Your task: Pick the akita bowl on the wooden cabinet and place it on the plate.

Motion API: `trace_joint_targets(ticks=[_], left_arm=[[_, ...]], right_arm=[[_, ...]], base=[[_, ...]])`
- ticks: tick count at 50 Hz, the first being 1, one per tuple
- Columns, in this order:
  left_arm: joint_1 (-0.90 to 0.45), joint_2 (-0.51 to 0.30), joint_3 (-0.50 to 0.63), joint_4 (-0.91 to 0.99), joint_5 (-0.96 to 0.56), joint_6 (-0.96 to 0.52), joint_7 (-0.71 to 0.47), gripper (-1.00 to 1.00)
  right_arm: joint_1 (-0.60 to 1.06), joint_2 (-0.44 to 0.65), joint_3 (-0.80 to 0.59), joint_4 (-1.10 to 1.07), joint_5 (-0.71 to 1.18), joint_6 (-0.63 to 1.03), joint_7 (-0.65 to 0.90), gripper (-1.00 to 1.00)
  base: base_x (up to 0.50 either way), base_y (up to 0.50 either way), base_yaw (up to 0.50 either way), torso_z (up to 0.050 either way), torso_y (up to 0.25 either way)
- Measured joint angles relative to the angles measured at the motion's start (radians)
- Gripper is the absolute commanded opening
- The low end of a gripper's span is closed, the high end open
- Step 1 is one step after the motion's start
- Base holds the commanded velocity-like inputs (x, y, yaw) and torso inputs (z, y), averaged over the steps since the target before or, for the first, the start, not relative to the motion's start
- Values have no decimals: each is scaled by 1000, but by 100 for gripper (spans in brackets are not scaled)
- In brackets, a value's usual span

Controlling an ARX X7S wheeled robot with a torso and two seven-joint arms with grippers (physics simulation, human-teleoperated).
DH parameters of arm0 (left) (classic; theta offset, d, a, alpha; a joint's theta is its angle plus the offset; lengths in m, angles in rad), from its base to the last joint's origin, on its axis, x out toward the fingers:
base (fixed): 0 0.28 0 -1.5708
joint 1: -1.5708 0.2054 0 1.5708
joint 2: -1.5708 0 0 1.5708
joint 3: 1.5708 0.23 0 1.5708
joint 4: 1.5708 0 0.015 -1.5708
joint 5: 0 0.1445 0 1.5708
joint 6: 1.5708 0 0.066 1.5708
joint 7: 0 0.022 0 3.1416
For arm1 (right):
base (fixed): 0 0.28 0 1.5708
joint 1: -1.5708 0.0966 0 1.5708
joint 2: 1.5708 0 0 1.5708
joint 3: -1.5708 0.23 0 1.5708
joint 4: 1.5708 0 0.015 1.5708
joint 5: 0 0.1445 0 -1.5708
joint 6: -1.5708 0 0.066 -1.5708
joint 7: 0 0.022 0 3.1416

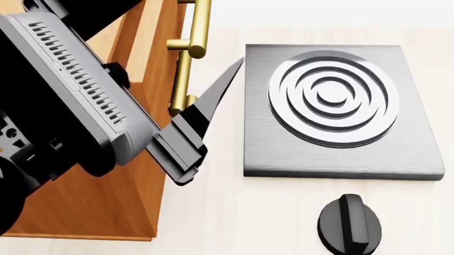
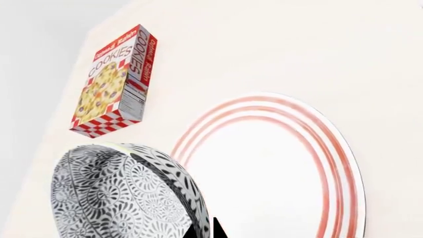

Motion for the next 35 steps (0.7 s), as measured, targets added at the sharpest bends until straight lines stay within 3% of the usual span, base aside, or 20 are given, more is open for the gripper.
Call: trace_joint_targets(ticks=[35], left_arm=[[11, -11, 5, -5, 1, 15, -2, 100]], right_arm=[[35, -35, -13, 92, 39, 32, -32, -100]], base=[[0, 0, 0, 0, 0]])
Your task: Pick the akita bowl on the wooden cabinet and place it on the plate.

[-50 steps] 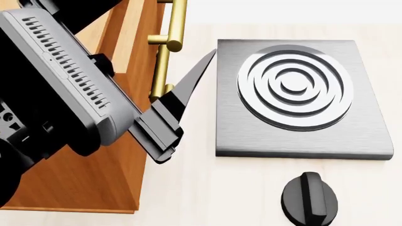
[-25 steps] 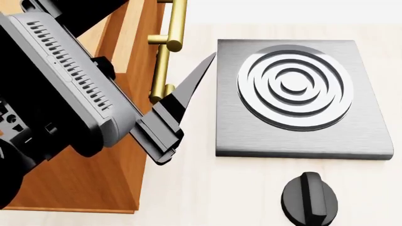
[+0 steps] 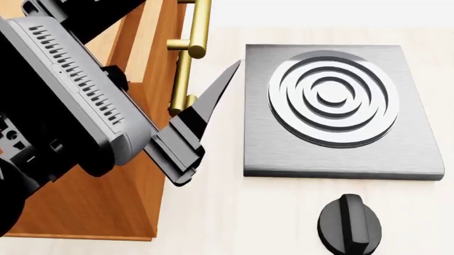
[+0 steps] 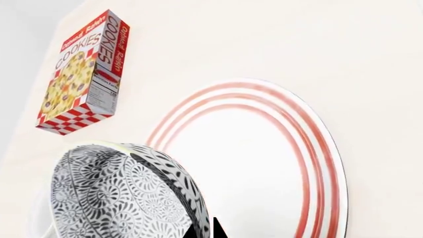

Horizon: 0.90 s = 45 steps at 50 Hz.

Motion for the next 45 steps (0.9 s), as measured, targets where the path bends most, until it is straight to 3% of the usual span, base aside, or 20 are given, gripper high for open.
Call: trace_joint_targets(ticks=[45], left_arm=[[22, -8, 12, -16, 7, 27, 2, 100]], right_arm=[[69, -19, -36, 142, 22, 63, -55, -100]], base=[[0, 0, 0, 0, 0]])
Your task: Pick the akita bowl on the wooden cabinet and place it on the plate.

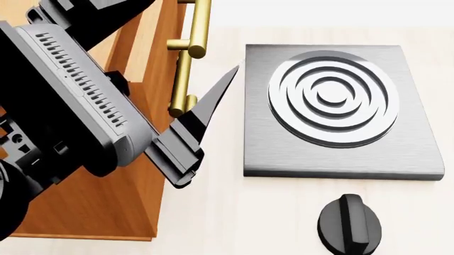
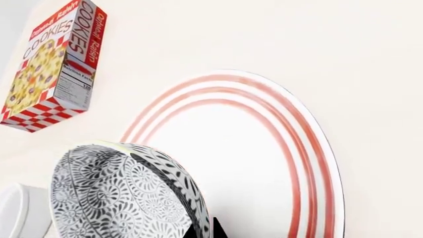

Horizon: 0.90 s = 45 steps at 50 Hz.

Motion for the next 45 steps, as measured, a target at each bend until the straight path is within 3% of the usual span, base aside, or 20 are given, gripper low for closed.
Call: trace_joint_targets(ticks=[16, 17, 45], left_arm=[[0, 1, 5, -7, 2, 6, 1, 100], [0, 1, 6, -7, 2, 6, 1, 100], [9, -6, 10, -10, 4, 15, -2, 100]], right_arm=[[6, -7, 1, 21, 19, 18, -16, -100], [6, -7, 1, 21, 19, 19, -18, 100], [-1, -3, 13, 8, -4, 32, -46, 100]], base=[[0, 0, 0, 0, 0], [0, 0, 0, 10, 0], [0, 0, 0, 0, 0]])
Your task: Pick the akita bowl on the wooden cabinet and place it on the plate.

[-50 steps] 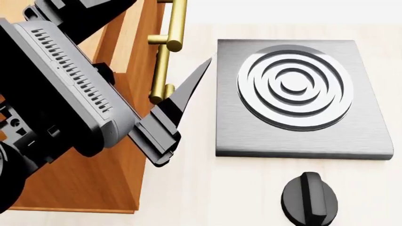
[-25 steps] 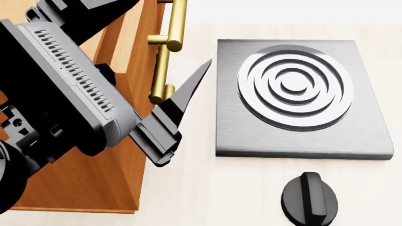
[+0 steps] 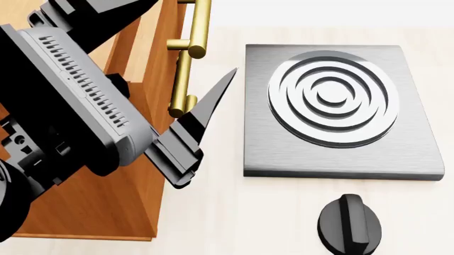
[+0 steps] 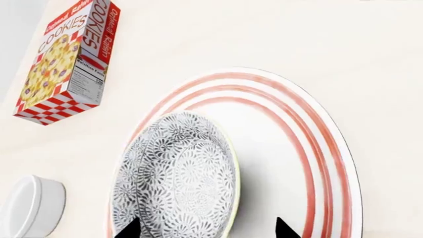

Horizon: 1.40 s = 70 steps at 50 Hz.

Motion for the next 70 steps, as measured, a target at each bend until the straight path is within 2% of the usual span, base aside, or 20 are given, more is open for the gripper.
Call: trace_joint_targets(ticks=[45, 70], left_arm=[[-9, -22, -18, 24, -29, -17, -21, 100], [-8, -30, -26, 36, -41, -18, -31, 100]], right_arm=[[-52, 110, 131, -314, -39, -28, 93, 100], [52, 250, 179, -619, -55, 10, 190, 100]], base=[[0, 0, 0, 0, 0], [0, 0, 0, 0, 0]])
